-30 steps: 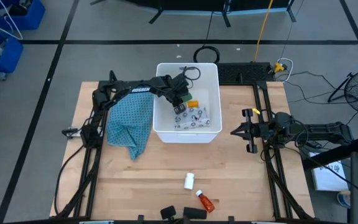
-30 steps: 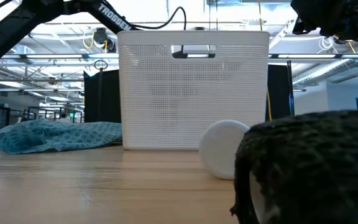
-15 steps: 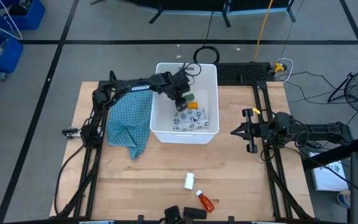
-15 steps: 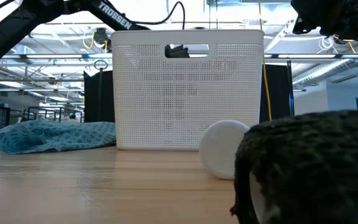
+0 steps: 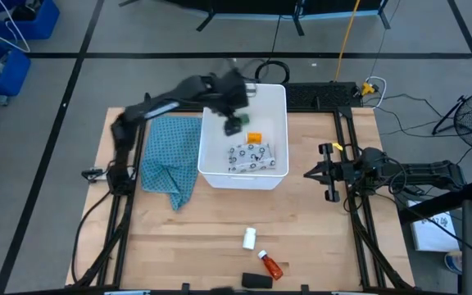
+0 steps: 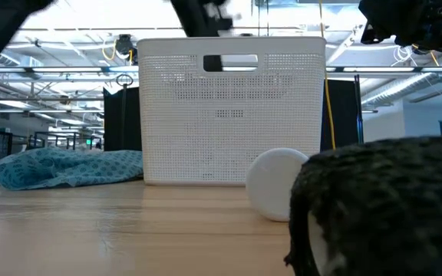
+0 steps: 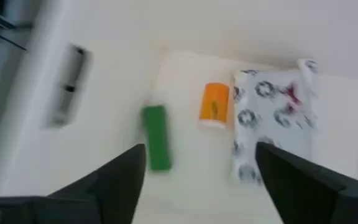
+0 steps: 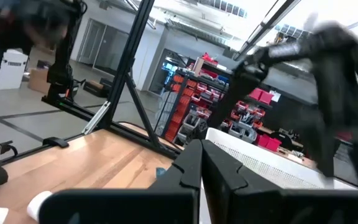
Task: Pick & place medical supplies in basket/bin
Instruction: Put the red medicine bottle into the white bin
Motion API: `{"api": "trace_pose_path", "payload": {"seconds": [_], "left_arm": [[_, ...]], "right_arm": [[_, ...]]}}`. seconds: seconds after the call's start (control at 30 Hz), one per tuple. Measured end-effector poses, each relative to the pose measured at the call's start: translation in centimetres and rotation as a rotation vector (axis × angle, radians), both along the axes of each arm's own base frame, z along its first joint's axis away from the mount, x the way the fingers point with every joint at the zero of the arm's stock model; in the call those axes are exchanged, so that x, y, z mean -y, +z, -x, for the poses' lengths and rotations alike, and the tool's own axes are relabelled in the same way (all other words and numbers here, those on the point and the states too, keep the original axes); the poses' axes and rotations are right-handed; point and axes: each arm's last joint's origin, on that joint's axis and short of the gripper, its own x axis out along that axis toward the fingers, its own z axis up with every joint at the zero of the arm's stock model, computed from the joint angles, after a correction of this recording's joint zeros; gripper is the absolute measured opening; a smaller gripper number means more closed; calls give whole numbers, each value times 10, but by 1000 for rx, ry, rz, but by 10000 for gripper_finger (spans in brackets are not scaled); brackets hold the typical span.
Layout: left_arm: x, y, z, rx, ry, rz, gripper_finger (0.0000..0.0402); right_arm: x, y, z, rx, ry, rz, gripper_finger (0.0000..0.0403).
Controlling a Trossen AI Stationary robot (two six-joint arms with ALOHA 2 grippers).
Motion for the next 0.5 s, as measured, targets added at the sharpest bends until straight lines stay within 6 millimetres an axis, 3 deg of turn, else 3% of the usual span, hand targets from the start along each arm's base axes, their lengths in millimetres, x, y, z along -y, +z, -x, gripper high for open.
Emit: {"api": "trace_pose_path", "payload": {"seconds": [0.13,0.23,0.37,0.5], "left_arm": [[39,65,54,121,0,-89,220],[65,88,96,270,8,-73,142],[95,77,133,480,-52,-80,31],[117,36,168,592,-75,-117,14]], "right_arm": [[0,0,0,0,5,-17,0],[0,0,0,-4,8,-32,0],[0,0,0,-8,11,-50,0],[0,0,0,-10,15,-63,0]]}}
